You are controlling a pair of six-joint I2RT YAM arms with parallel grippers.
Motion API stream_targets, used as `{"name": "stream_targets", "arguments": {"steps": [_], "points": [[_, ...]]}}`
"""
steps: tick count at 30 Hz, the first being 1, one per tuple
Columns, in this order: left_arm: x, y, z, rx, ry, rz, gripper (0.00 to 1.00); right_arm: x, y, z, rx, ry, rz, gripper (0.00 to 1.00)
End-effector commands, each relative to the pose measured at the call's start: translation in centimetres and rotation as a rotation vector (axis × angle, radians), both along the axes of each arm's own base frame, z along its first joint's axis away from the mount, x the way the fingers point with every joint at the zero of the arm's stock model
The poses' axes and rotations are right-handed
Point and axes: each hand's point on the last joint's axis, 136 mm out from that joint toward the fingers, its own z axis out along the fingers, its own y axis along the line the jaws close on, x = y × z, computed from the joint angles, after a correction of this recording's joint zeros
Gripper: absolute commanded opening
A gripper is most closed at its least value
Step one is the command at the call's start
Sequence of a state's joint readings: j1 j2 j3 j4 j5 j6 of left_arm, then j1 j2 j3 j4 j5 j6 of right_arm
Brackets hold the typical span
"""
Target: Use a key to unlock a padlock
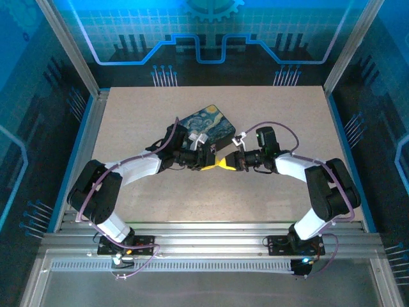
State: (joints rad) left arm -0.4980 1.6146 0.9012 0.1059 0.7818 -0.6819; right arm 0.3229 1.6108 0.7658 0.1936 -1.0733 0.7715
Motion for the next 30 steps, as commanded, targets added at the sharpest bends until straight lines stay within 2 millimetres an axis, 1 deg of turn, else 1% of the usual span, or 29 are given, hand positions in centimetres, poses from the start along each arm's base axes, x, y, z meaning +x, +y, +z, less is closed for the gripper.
{"name": "stream_targets", "arguments": {"steps": [1,7,10,13,15,23,24,27,30], "points": [[-0.3,-0.5,0.7,-0.046,-0.016,-0.027,0.28,0.3,0.9,0.3,0.001,-0.02,0.009,0.01],[-0.3,-0.4,0.6,-0.044,-0.011,-0.025,0.21,0.5,0.8,-0.2,-0.008,-0.01,-0.002,0.01],[-0.4,-0.4,0.7,-0.044,-0.011,-0.024,0.21,0.5,0.8,-0.5,-0.014,-0.002,-0.008,0.01],[-0.4,-0.3,0.7,-0.043,-0.011,-0.022,0.24,0.5,0.8,-0.8,-0.021,0.007,-0.013,0.01],[-0.4,-0.3,0.6,-0.041,-0.009,-0.02,0.24,0.6,0.6,-0.9,-0.023,0.01,-0.017,0.01],[-0.5,-0.4,0.5,-0.041,-0.003,-0.031,0.02,0.4,0.4,-1.4,-0.032,0.022,-0.027,0.02],[-0.5,-0.4,0.4,-0.039,-0.004,-0.035,0.0,0.4,0.3,-1.4,-0.03,0.021,-0.029,0.03],[-0.8,-0.5,0.2,-0.032,0.006,-0.067,0.0,0.3,-0.2,-1.1,-0.025,0.005,-0.021,0.08],[-1.5,-0.7,0.4,-0.036,0.007,-0.127,0.0,0.3,-1.5,-1.0,-0.053,-0.027,-0.015,0.15]]}}
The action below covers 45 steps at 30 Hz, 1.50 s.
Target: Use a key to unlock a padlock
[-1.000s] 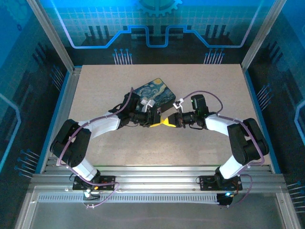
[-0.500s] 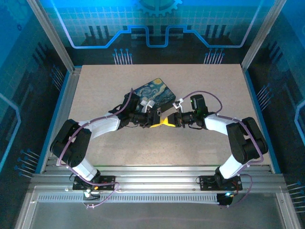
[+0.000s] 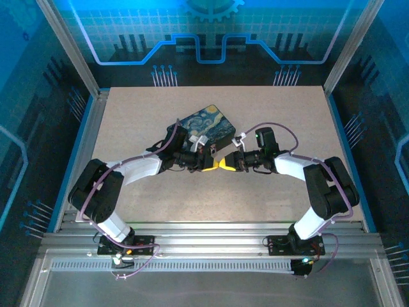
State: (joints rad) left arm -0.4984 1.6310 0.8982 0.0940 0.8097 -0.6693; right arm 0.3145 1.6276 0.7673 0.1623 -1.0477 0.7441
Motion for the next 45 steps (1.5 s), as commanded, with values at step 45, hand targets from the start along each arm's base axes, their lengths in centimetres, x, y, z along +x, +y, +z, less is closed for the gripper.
{"name": "stream_targets", "arguments": {"steps": [45], "points": [[-3.3,-1.0,3.9,-0.104,-0.082,-0.274,0.0,-3.2,0.5,3.7,0.105,-0.18,0.266,0.17]]}}
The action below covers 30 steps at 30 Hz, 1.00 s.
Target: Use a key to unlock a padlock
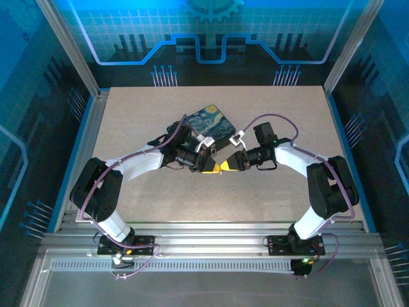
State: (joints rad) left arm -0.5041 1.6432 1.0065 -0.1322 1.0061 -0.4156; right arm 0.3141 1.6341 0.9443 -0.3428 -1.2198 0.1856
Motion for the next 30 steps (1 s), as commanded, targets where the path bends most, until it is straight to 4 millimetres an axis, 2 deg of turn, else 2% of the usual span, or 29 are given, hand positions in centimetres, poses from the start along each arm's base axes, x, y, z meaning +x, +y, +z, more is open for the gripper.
{"name": "stream_targets", "arguments": {"steps": [1,8,12,15,22,26,30], "points": [[-0.4,-0.3,1.2,-0.03,-0.025,-0.033,0.0,-0.3,0.5,0.4,0.021,-0.001,0.026,0.15],[-0.4,-0.4,0.9,-0.025,-0.028,-0.033,0.0,-0.8,0.6,0.3,0.033,0.013,0.039,0.02],[0.2,0.1,0.4,-0.005,-0.033,-0.004,0.0,-0.7,0.4,-0.1,0.015,0.03,0.023,0.0],[1.1,0.6,-0.2,0.029,-0.034,0.042,0.17,-0.2,0.1,-0.7,0.003,0.052,-0.011,0.0],[2.3,2.0,-0.6,0.089,-0.055,0.141,0.49,1.8,-2.2,-2.1,-0.045,0.108,-0.16,0.0],[3.8,3.2,-1.6,0.188,-0.058,0.259,0.55,3.0,-3.6,-2.4,-0.075,0.135,-0.255,0.0],[5.3,4.3,-3.9,0.369,-0.049,0.472,0.56,4.8,-6.0,-2.5,-0.105,0.171,-0.418,0.0]]}}
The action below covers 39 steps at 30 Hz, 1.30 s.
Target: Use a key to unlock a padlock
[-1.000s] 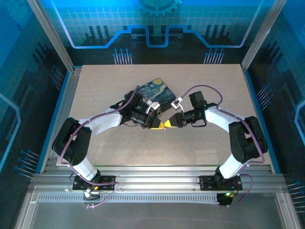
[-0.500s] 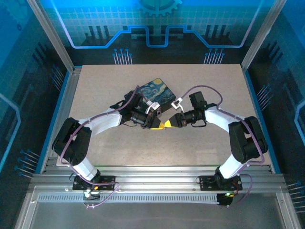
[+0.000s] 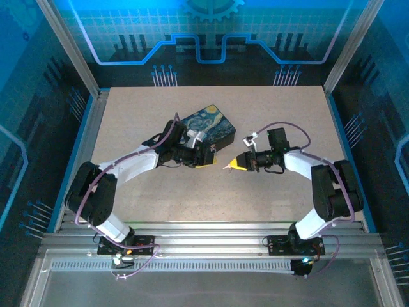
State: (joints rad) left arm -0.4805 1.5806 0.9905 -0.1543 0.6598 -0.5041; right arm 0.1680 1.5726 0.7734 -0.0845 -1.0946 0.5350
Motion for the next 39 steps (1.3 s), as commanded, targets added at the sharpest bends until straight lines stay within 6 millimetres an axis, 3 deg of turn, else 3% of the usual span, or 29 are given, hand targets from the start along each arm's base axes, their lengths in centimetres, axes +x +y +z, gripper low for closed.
{"name": "stream_targets", "arguments": {"steps": [1,7,12,22,30,39], "points": [[1.0,1.6,-2.5,0.201,0.006,0.233,0.57,1.9,-2.3,0.5,-0.041,0.012,-0.166,0.0],[2.7,1.5,-3.9,0.437,-0.086,0.524,0.64,2.7,-6.9,0.3,-0.198,0.03,-0.389,0.0],[4.8,0.8,-5.0,0.605,-0.155,0.68,0.71,3.1,-9.4,0.4,-0.256,0.033,-0.492,0.0],[7.6,0.7,-7.5,0.821,-0.146,0.881,0.72,3.9,-10.6,1.6,-0.264,0.007,-0.544,0.0],[9.5,-0.6,-9.8,0.84,-0.128,0.894,0.71,4.5,-12.5,1.7,-0.275,0.011,-0.603,0.0],[10.9,0.5,-10.9,0.89,-0.124,0.938,0.6,4.4,-12.1,2.3,-0.252,0.001,-0.572,0.0]]}}
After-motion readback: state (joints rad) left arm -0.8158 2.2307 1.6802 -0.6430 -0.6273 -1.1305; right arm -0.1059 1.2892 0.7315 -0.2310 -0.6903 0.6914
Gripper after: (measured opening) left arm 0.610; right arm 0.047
